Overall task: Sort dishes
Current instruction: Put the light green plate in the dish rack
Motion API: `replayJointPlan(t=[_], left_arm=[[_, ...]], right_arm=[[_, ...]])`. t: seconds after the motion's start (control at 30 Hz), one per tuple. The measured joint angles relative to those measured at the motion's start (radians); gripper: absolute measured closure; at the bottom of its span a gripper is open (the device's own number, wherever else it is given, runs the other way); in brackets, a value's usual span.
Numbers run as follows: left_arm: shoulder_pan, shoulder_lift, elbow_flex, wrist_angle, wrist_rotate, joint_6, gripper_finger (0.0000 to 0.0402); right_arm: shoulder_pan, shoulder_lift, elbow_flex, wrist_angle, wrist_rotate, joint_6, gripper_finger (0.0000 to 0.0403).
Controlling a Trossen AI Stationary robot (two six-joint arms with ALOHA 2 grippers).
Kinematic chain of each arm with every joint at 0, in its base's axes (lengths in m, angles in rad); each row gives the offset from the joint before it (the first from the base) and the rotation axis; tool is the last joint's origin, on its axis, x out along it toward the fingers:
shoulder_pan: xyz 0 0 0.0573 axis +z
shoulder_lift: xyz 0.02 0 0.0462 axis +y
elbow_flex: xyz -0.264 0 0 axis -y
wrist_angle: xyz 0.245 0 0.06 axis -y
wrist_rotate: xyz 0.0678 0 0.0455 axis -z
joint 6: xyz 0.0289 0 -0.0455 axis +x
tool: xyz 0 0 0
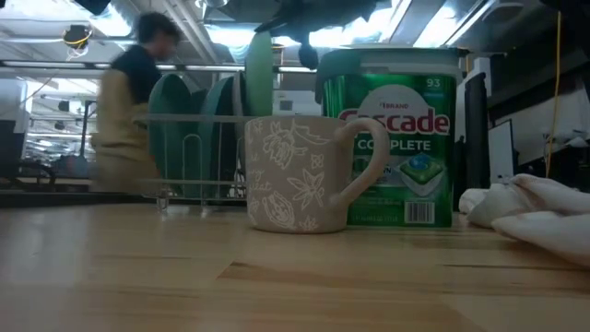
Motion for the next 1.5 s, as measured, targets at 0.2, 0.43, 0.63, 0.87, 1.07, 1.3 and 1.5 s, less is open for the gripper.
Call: replayJointPlan(t=[0.2, 0.43, 0.63, 0.87, 1.07, 1.3, 1.5], left_arm=[[0.0, 0.0, 0.0, 0.0, 0.0, -0.013, 0.0318], [0.0, 0.0, 0.0, 0.0, 0.0, -0.012, 0.0318], [0.0, 0.0, 0.0, 0.0, 0.0, -0.012, 0.0318], [0.0, 0.0, 0.0, 0.0, 0.0, -0.011, 0.0318], [0.0, 0.0, 0.0, -0.001, 0.0, -0.011, 0.0318], [0.0, 0.0, 0.0, -0.001, 0.0, 0.006, 0.0318], [0.0, 0.0, 0.0, -0.001, 0.0, 0.016, 0.0318]], right_arm=[[0.0, 0.0, -0.041, 0.025, 0.013, 0.015, 0.0396], [0.0, 0.0, -0.09, 0.047, 0.034, 0.015, 0.0396], [0.001, 0.0, -0.124, 0.062, 0.054, 0.016, 0.0396], [0.001, 0.002, -0.127, 0.025, 0.11, 0.014, 0.0378], [0.0, 0.003, -0.128, 0.003, 0.224, 0.012, 0.0339], [0.0, 0.004, -0.128, 0.002, 0.274, 0.012, 0.0306], [0.0, 0.004, -0.128, -0.003, 0.268, 0.018, 0.0273]])
